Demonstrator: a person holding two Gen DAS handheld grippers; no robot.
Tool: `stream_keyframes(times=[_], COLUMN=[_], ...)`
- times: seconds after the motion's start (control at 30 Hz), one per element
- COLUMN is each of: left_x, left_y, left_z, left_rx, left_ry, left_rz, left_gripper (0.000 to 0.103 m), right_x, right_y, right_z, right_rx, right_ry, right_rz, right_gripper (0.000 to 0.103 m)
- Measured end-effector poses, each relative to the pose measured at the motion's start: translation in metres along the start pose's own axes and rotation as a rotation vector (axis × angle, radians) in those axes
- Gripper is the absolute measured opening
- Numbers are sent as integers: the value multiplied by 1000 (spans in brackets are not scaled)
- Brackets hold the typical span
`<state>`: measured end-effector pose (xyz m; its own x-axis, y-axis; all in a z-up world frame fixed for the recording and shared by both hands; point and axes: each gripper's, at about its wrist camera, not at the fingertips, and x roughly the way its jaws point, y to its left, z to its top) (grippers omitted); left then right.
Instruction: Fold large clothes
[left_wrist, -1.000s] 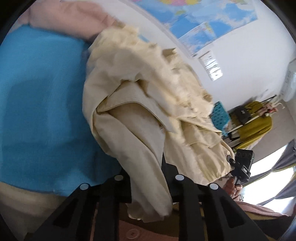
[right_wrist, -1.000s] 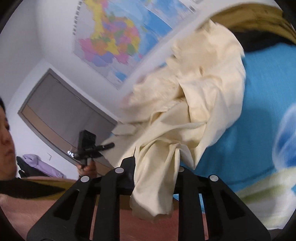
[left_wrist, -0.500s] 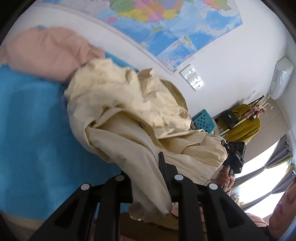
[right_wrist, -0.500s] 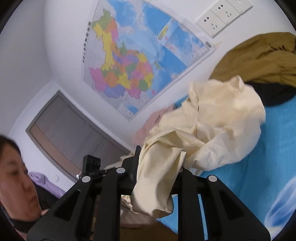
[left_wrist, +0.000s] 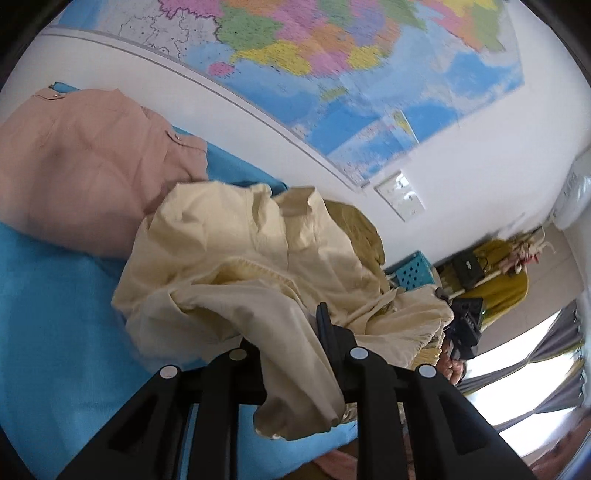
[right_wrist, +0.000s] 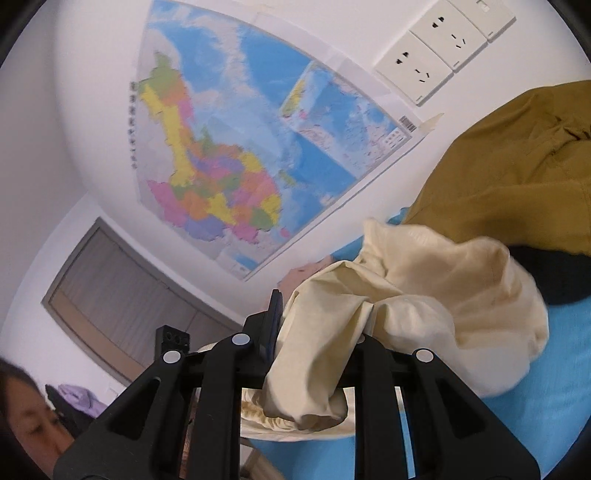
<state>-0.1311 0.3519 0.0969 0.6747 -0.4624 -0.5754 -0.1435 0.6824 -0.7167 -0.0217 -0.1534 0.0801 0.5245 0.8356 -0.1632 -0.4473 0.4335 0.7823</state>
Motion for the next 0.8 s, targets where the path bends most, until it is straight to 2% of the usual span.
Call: stream_keyframes(times=[0.4, 0.57, 0.8], left_x=[56, 79, 105], left_y=[33, 54, 75], left_z=[80, 98, 117], left_rx=[-124, -170, -217], left_ry=[25, 52, 90], left_rz=[93, 136, 194], left_gripper=[21, 21, 22], right_x=[59, 82, 93], right_y=[-51, -73, -92], right_z=[54, 68, 77], right_rx=[108, 157, 196], right_ry=[36, 64, 70], right_rz=[-91, -130, -154], right_gripper=[18, 21, 27])
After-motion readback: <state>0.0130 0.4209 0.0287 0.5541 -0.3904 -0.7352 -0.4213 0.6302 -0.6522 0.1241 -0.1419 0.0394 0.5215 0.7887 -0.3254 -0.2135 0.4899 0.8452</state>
